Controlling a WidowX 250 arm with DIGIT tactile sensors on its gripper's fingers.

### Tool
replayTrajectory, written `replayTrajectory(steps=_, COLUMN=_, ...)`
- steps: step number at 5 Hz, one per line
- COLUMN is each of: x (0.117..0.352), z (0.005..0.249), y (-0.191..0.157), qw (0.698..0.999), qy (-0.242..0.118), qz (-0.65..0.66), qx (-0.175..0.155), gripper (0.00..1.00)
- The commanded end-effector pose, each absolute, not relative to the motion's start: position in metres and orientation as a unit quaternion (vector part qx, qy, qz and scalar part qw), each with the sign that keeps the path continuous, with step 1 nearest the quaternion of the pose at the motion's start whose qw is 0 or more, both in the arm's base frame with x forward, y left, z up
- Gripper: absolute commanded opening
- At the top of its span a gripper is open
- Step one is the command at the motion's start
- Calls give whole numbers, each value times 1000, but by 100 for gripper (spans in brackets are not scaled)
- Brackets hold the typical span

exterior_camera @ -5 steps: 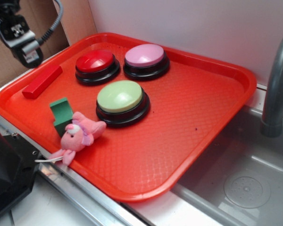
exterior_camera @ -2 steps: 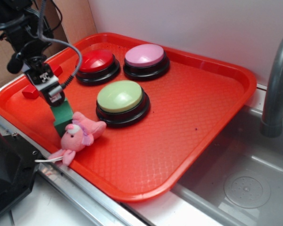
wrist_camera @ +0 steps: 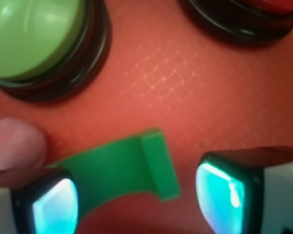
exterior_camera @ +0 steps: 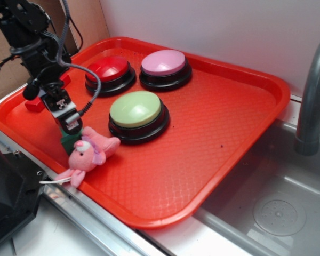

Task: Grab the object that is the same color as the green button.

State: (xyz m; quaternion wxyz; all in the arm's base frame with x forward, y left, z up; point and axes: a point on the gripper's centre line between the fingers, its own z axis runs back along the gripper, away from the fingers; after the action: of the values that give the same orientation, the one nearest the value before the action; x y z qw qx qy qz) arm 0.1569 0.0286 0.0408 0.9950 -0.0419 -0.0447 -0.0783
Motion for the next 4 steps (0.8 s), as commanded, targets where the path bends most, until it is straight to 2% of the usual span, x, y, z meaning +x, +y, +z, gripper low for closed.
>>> replayTrajectory(steps=1, x=162, z=32, y=32, qw=995, qy=-49, qz=-74, qx=-51, gripper=85)
replayTrajectory(steps=2, x=161, z=27, y=34, qw=996, qy=-40, qz=-67, qx=-53, gripper=0)
replayTrajectory(steps=4, x=156, z=22, y=39, qw=997, qy=-32, qz=-49, qx=-59, gripper=0)
